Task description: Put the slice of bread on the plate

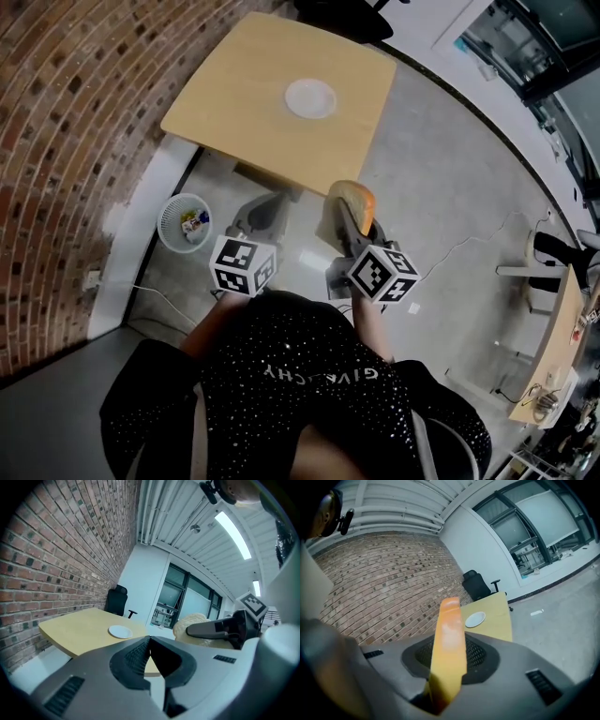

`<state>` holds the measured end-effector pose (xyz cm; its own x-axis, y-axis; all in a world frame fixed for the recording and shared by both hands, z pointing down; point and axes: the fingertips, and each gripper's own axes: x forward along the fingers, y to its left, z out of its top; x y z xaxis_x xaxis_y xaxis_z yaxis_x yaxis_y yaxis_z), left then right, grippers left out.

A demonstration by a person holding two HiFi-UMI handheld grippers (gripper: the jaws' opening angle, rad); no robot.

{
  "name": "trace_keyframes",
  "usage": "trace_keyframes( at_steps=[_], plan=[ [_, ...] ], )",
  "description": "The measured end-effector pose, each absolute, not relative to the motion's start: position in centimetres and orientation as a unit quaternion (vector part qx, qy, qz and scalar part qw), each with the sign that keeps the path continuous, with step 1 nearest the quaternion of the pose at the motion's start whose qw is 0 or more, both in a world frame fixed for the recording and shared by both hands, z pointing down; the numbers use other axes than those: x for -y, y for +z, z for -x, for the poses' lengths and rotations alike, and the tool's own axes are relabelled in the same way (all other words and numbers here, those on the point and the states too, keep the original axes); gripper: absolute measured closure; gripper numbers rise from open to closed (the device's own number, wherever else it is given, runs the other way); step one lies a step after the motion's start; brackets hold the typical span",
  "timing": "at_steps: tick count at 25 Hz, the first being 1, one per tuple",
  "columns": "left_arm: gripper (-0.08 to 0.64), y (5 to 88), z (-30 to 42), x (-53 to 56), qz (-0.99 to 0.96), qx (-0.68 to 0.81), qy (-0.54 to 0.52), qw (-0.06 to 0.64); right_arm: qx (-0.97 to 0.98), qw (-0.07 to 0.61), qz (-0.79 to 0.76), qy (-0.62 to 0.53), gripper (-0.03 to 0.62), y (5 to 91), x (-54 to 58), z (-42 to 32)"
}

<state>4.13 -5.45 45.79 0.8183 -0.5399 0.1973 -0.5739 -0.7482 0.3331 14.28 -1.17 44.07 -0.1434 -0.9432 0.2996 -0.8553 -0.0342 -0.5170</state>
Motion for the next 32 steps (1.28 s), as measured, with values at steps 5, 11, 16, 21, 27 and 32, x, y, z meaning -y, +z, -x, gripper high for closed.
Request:
trace_keyframes(
  at_steps=[5,11,16,21,27,32],
  plan=[
    [0.549,45.4,-7.1,10.1,-0.935,0.289,0.046,0.199,-0.683,0.068,0.657,-0.311,0.489,43.6,5.8,-17.2],
    [0.549,44.5,-9.4,15.8,-0.938,0.281,0.043,0.200,-0.679,0.066,0.660,-0.313,0.489,42.9,11.4,-19.3],
    [0.549,44.5,-11.1,20.3,-0.937,0.276,0.045,0.211,-0.677,0.064,0.663,-0.312,0.489,42.6,15.7,-20.9],
    [0.549,44.5,-13.3,24.5,-0.939,0.266,0.048,0.212,-0.668,0.066,0.672,-0.311,0.489,42.5,19.5,-23.0],
    [0.549,45.1,-15.8,29.1,-0.943,0.250,0.054,0.214,-0.655,0.068,0.682,-0.318,0.489,43.2,23.5,-25.3],
    [0.549,46.2,-17.2,31.0,-0.943,0.243,0.069,0.218,-0.651,0.045,0.680,-0.335,0.489,45.3,25.9,-27.1]
  ],
)
